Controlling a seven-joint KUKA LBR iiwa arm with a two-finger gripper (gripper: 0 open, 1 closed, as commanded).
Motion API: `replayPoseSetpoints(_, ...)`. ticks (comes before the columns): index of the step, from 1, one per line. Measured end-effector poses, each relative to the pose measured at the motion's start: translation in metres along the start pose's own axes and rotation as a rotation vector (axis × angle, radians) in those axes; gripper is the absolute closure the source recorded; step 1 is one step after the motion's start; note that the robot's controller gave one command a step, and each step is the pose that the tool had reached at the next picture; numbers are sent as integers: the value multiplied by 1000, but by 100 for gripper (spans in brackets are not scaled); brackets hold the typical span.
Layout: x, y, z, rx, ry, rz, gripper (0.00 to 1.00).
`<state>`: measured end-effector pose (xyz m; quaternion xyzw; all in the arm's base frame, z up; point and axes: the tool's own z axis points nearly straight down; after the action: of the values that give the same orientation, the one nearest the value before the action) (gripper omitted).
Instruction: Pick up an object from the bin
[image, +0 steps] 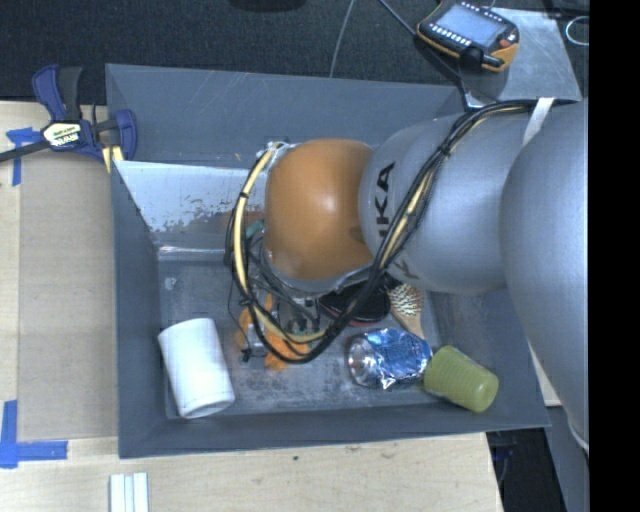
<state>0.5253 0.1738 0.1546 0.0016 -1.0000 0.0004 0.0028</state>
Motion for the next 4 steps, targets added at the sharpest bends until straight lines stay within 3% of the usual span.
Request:
replayPoseSetpoints(1,-70,-79,23,3,-6,-67,0)
replayPoseSetpoints(2,-96,-114,86,2,-7,-116,0)
replayPoseSetpoints(3,-96,-112,82,1,-11,-118,100)
replayPoseSetpoints(4,-55,-94,83,0,-16,-99,100)
